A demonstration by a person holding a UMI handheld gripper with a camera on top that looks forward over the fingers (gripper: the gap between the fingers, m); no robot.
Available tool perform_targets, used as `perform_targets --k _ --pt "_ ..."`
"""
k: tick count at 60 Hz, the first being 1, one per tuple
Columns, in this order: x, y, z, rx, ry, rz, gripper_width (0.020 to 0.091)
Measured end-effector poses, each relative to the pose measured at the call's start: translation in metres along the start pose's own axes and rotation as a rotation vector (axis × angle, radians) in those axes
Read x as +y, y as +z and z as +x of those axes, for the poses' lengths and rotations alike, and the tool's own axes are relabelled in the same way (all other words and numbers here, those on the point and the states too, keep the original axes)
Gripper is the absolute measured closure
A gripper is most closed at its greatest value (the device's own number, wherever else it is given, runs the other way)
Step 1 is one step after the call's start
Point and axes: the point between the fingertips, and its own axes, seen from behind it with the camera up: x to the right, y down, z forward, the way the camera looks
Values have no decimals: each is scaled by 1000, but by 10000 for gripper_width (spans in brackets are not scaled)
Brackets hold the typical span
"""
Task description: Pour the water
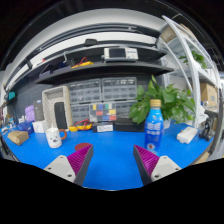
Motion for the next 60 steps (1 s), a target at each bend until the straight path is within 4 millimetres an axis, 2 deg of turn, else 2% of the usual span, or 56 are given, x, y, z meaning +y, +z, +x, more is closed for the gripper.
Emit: perform_targets --k 5,12,15,21,28,34,43,44,46,51,52,53,54,55,56,60 --pt "2 -7 41 35 45 25 280" --pt "-4 -1 94 118 43 70 282" --pt "-7 6 109 133 32 87 283" --pt "-18 28 127 129 -3 121 280" --pt "-24 56 139 126 -47 120 282" --pt "-28 78 141 115 -58 116 306" --pt "-20 98 138 111 -82 85 485" --pt "-19 100 138 110 -85 84 476" --pt "-17 102 139 118 -96 89 582" --pt "-18 102 136 116 -118 103 631" --pt "-18 102 136 119 -122 105 599" --pt "-20 101 139 122 -128 104 671" --pt "-18 101 137 126 -131 110 695" --pt "-18 101 136 124 -131 113 662" --pt "-19 101 135 120 -135 116 749" --pt "-20 101 135 128 -146 115 759"
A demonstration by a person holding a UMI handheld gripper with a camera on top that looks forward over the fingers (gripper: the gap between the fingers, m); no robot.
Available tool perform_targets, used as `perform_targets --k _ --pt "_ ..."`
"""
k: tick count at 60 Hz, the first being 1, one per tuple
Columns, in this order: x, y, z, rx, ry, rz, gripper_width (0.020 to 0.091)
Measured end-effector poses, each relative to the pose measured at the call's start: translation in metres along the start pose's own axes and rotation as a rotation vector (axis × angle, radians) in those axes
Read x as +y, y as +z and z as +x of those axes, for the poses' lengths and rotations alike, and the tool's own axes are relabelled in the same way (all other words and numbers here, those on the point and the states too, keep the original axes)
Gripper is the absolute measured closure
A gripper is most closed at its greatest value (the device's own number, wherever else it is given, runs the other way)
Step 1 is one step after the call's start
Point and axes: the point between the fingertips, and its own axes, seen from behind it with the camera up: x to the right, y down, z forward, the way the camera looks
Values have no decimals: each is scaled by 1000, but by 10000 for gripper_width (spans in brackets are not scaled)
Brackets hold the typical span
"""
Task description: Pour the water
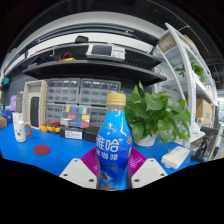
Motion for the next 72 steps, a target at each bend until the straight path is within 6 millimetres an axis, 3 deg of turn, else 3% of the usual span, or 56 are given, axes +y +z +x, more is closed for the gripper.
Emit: perform_targets --k 12,18,24,37,42,49,62,72 --pt "-5 5 -10 25 -132 2 761" --pt "-15 9 -30 24 -261 7 760" --pt "-26 22 -68 -21 -413 5 761" --pt "-52 56 -178 -154 -760 43 761" --pt "-65 64 -221 -179 -911 79 752" --pt "-81 73 -267 -200 -1122 135 752" --pt "-84 86 -333 -213 -1462 203 753" --pt "-81 95 -359 -190 -1770 259 741"
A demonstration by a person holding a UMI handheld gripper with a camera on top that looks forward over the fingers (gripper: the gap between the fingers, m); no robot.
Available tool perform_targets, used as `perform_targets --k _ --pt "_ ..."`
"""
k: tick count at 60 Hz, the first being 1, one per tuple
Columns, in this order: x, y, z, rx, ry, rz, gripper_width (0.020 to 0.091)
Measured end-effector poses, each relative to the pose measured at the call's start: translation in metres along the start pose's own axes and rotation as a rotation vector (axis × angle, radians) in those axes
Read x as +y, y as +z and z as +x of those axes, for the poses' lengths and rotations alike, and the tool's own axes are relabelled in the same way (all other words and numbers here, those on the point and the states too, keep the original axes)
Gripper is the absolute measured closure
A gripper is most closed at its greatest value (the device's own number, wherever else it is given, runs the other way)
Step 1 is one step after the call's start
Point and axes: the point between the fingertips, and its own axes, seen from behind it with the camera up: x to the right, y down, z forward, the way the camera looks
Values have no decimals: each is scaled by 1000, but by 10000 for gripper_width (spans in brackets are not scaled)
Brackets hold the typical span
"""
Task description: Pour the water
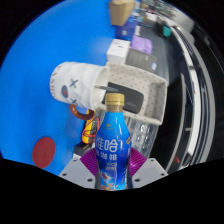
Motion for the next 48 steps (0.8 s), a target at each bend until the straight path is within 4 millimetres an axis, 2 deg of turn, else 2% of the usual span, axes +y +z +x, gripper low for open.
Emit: perform_targets --k 8,12,25,31,38,44,48 --pt "-15 7 13 75 -236 18 743" --pt "-16 8 21 105 -313 5 741" --pt "-15 9 21 104 -289 1 740" --pt "-8 6 21 86 -129 11 740" --pt "4 -1 29 76 162 17 740" --pt "16 -7 33 64 496 31 740" --pt "15 -13 31 58 760 34 741"
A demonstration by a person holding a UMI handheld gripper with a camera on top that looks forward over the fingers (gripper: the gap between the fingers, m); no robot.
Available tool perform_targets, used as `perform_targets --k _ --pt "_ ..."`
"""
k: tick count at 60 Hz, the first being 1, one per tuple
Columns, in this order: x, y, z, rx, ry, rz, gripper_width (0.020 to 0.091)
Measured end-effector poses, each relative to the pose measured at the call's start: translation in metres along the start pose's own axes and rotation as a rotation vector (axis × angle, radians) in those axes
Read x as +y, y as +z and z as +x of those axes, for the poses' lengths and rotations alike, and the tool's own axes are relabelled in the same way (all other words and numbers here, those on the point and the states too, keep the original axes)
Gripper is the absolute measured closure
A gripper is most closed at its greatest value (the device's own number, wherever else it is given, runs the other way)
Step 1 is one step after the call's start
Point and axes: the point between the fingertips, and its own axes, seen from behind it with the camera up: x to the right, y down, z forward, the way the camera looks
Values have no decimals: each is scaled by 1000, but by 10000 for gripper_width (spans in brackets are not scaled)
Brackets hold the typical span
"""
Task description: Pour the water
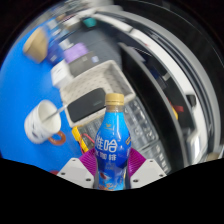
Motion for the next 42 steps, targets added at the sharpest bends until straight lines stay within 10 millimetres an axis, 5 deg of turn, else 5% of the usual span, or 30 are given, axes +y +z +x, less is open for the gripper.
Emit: perform_targets --k 10,19,20,28,29,35,42 --pt "15 -5 -10 -85 634 3 739" --pt "44 -3 -21 -179 930 19 739" --pt "35 -6 -34 -154 953 7 740" --pt "62 -1 -53 -195 998 6 740" --pt "63 0 -59 -193 998 -4 699" --pt "66 -3 -56 -152 1009 24 731" --pt "69 -5 -52 -141 1024 26 668"
